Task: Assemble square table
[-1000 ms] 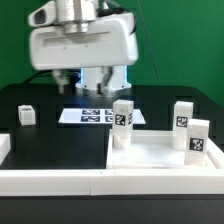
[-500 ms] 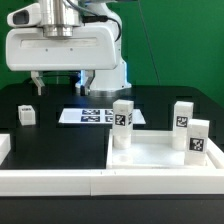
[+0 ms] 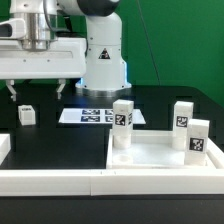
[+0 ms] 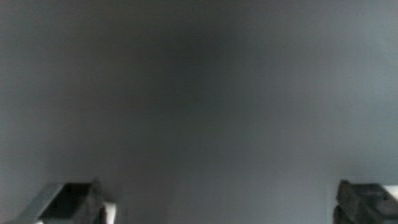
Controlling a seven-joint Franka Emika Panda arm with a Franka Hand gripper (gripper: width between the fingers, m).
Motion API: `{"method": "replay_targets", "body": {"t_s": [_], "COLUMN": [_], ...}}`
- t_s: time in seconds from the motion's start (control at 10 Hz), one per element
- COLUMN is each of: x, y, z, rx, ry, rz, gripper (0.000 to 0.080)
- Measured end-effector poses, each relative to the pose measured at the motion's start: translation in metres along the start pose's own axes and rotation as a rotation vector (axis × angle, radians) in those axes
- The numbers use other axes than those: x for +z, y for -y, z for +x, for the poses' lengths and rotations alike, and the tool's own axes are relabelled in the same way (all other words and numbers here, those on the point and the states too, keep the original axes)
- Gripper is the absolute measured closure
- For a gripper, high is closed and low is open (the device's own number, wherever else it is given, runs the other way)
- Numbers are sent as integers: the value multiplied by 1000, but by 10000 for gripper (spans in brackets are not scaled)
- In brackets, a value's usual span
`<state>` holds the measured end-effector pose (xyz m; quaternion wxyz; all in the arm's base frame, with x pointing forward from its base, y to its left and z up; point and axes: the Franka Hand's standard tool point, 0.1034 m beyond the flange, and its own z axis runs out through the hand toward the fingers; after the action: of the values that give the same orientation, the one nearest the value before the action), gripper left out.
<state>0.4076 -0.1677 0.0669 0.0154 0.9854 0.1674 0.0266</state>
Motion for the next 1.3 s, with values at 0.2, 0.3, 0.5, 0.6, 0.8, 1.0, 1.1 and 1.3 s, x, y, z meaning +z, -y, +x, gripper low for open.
{"method": "replay_targets", "body": {"t_s": [0.2, 0.3, 0.5, 0.6, 0.8, 1.0, 1.1, 1.3], "x": [4, 5, 6, 9, 28, 33, 34, 20], "y": [-3, -2, 1, 5, 10, 4, 0, -10], "z": [-13, -14, -12, -13, -23, -27, -29, -25], "rx": [-99, -93, -81, -64, -65, -88, -84, -128], "ry": [35, 37, 48, 66, 241, 367, 413, 523], "rz": [-1, 1, 7, 18, 78, 94, 116, 136], "gripper": [151, 151, 151, 151, 151, 151, 151, 151]}}
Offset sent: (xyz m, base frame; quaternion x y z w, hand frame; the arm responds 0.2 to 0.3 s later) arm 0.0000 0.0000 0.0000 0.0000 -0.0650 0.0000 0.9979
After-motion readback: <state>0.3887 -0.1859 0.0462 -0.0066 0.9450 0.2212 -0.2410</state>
